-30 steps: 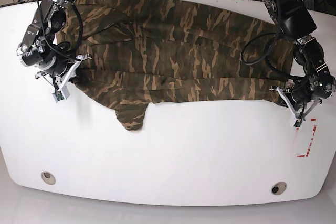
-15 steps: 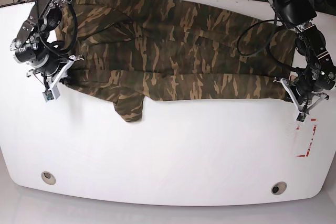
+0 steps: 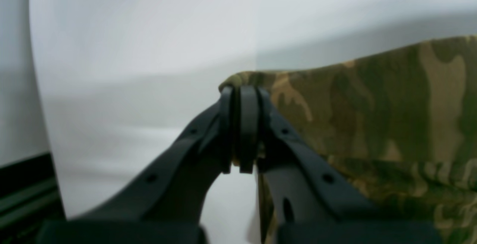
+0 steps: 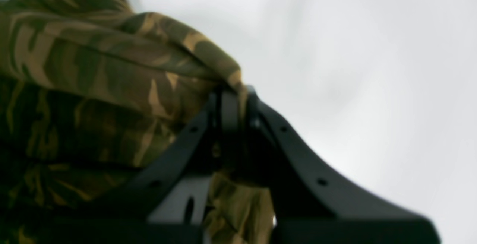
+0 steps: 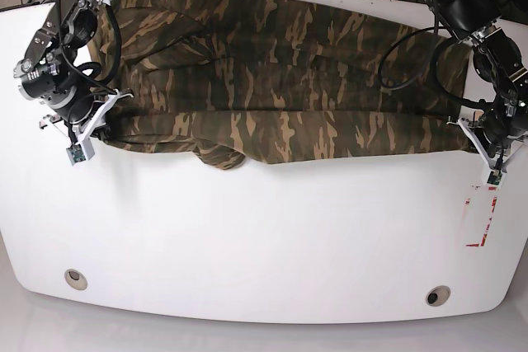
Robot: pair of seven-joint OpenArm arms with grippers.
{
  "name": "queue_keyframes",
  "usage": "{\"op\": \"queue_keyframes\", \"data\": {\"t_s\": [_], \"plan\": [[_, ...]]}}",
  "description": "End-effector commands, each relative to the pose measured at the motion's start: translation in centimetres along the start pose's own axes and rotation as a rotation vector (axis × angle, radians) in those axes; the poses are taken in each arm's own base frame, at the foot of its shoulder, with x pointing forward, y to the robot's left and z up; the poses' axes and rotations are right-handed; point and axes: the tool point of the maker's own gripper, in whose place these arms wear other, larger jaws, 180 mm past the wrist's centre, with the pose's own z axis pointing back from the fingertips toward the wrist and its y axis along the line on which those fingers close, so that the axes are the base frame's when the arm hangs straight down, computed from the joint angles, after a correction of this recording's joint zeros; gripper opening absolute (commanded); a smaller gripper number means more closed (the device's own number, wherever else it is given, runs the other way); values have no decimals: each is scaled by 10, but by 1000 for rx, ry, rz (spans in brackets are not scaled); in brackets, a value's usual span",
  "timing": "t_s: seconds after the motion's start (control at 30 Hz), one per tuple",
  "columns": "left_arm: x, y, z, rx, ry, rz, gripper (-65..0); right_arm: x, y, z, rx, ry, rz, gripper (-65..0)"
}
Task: Layout the t-shirt on the table in an organized manner, then fold the t-shirt properly
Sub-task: 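Fold the held edge with both grippers toward the collar again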
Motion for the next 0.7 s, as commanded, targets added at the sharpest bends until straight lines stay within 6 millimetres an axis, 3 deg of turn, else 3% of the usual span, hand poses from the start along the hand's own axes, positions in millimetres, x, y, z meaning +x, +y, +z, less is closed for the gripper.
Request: {"op": "queue_keyframes", "data": {"t_s": [0.0,0.2,0.47,0.67], "plan": [[6,10,8,35,-23,-14,-646,15,-8,11,-37,-47,32,-650],[-1,13,17,61,-17,-44,-646,6,-4,12,-29,-27,33,-650],[-21,9,18,60,24,-59,-646,-11,19,15,84,-32,1,-650],[-37,8,18,59,63,-72,-646,-33,12,25,84,1,-58,-650]]}}
